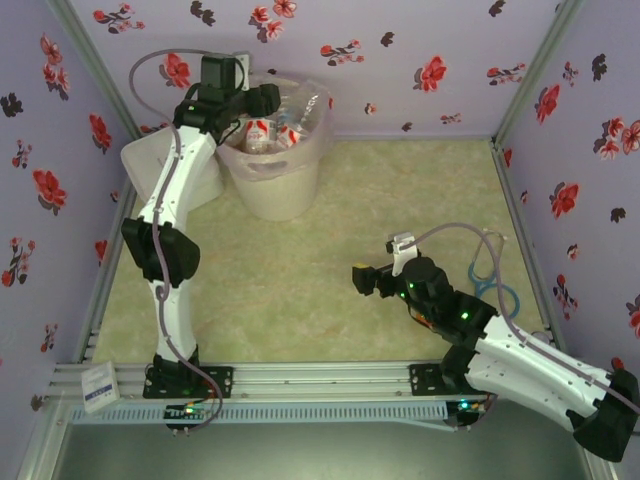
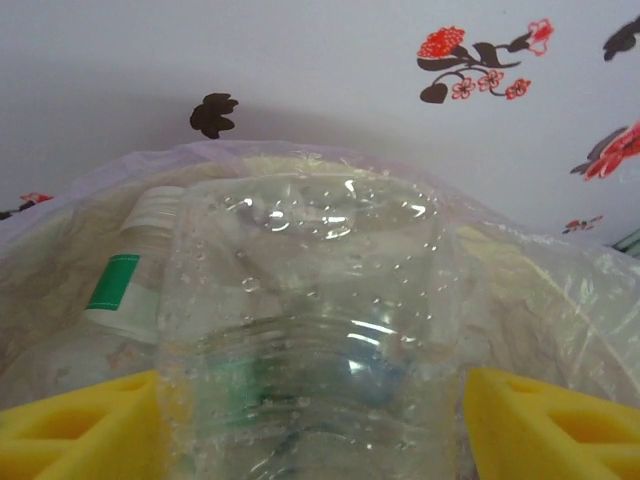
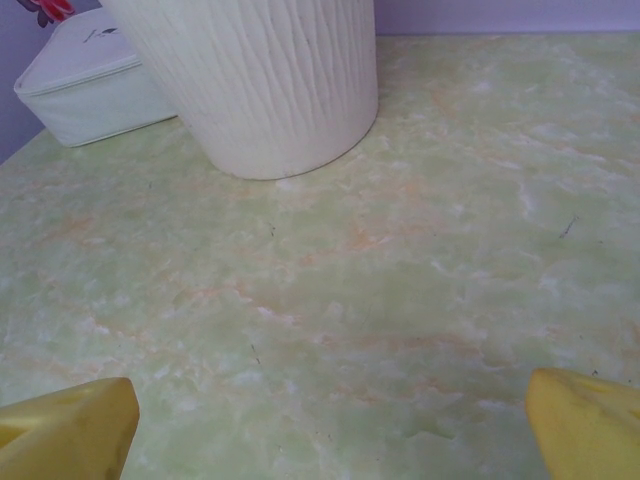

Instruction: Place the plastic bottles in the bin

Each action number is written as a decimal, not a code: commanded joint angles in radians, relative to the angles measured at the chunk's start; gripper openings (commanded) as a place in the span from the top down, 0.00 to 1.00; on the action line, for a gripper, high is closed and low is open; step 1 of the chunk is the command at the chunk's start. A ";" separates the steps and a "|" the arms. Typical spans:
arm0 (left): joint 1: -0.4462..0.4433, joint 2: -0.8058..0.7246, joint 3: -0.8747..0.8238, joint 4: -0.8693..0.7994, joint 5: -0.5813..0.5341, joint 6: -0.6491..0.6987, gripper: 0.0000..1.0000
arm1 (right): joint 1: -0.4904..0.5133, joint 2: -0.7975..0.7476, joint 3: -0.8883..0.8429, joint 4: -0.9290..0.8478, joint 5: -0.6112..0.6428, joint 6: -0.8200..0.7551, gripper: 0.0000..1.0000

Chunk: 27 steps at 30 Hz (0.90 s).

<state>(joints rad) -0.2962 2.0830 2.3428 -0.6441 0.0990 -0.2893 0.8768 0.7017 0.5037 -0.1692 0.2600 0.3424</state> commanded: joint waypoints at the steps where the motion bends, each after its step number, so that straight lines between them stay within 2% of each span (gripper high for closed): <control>1: 0.008 -0.074 -0.012 0.003 0.008 0.014 0.20 | -0.007 0.000 -0.008 -0.010 0.028 0.019 0.01; 7: 0.005 -0.176 -0.035 0.036 0.002 0.053 0.09 | -0.007 0.004 -0.006 -0.010 0.038 0.026 0.00; 11: -0.057 -0.248 -0.103 0.082 -0.031 0.115 0.01 | -0.006 0.028 -0.005 0.012 0.032 0.029 0.00; 15: -0.151 -0.257 -0.146 0.122 -0.074 0.176 0.00 | -0.006 0.067 0.014 0.028 0.014 0.035 0.01; 19: -0.206 -0.210 -0.147 0.134 -0.119 0.208 0.00 | -0.006 0.076 0.033 0.008 0.001 0.041 0.00; 27: -0.199 -0.122 -0.152 0.100 -0.184 0.164 0.00 | -0.006 0.027 0.025 -0.016 0.010 0.055 0.01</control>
<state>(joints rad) -0.5148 1.9366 2.1963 -0.5388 -0.0353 -0.1173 0.8768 0.7479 0.5049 -0.1791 0.2630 0.3756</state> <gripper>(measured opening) 0.996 0.996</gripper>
